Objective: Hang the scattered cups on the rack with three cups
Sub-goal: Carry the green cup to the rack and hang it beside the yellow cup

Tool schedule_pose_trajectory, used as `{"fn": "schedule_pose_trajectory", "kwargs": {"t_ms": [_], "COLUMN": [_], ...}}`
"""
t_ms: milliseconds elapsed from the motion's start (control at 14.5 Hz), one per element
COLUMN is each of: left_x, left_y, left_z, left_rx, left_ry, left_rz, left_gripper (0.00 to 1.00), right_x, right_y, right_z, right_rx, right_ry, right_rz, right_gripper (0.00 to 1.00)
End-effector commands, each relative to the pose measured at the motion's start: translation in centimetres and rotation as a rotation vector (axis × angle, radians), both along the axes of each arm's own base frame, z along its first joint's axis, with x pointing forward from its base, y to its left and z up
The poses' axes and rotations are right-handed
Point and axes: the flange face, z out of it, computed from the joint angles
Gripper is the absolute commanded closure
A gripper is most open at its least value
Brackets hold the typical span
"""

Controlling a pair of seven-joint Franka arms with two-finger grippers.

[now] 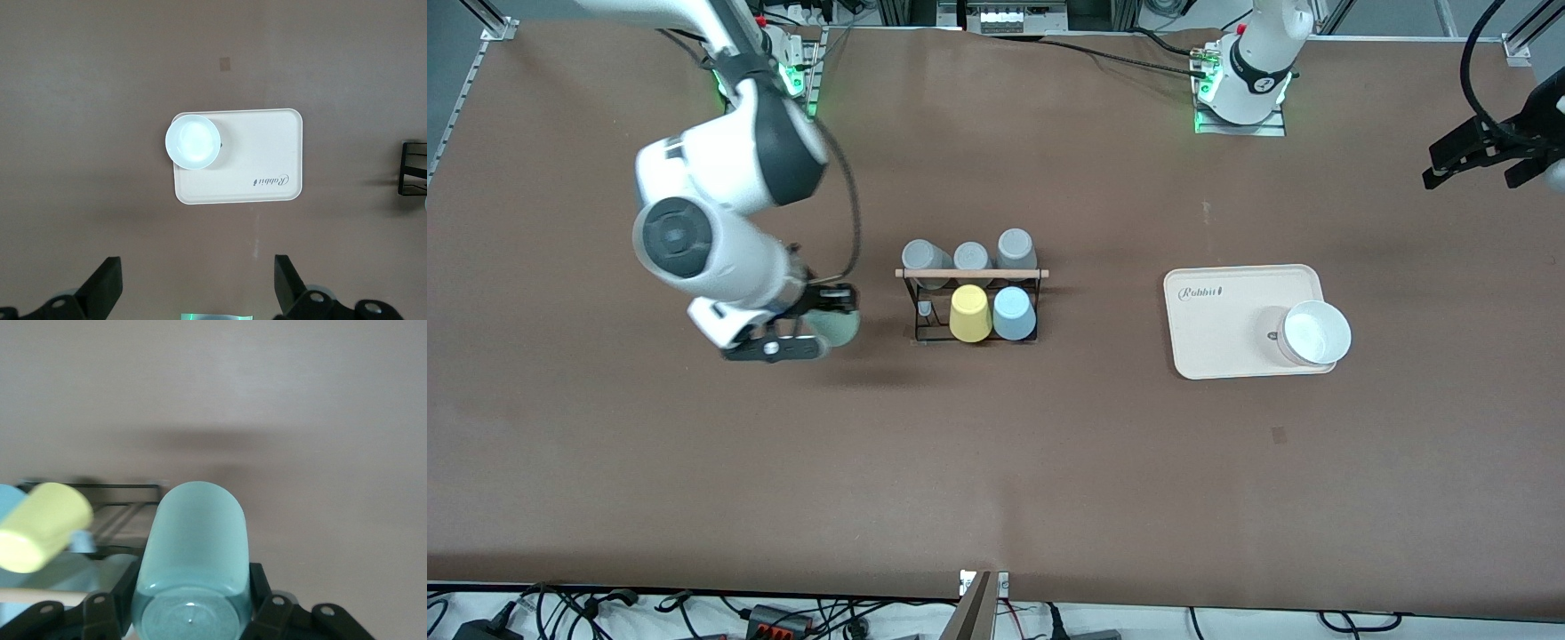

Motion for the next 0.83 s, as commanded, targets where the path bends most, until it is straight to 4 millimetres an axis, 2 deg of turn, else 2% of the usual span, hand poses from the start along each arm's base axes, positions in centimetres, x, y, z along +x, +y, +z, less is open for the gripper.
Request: {"fn": "schedule_pose_trajectory", "kwargs": {"t_ms": [0,69,276,415,760], "left_x": [0.5,0.4,0.5,0.5,0.5], "left_y": [0.2,0.2,0.2,0.2,0.2], "left_z": [0.6,0.6,0.6,0.6,0.6], "left_rx": [-0.003,-0.003,-0.001,-0.001,-0.001], "left_ry": [-0.010,-0.011,-0.010,-0.010,-0.010], "left_rz": [-0.006,-0.006,-0.004,-0.004,-0.004], "left_gripper": [0.00,0.00,0.00,0.00,0.00], "right_x": [-0.8,-1.2,-1.6,-2.3,-2.1], "right_y": [4.6,6.2,8.9,10.6,10.7], "right_z": [0.2,0.2,-0.4,-1.7,-4.4], "right_rx": [-0.001,-0.003,-0.007,-0.019,-0.045], "right_ry": [-0.001,-0.008,-0.013,-0.008,0.016], "right_rz": [-0.041,-0.057,-0.102,-0.116,-0.115], "right_gripper": [0.72,0.72,0.72,0.73,0.72]}}
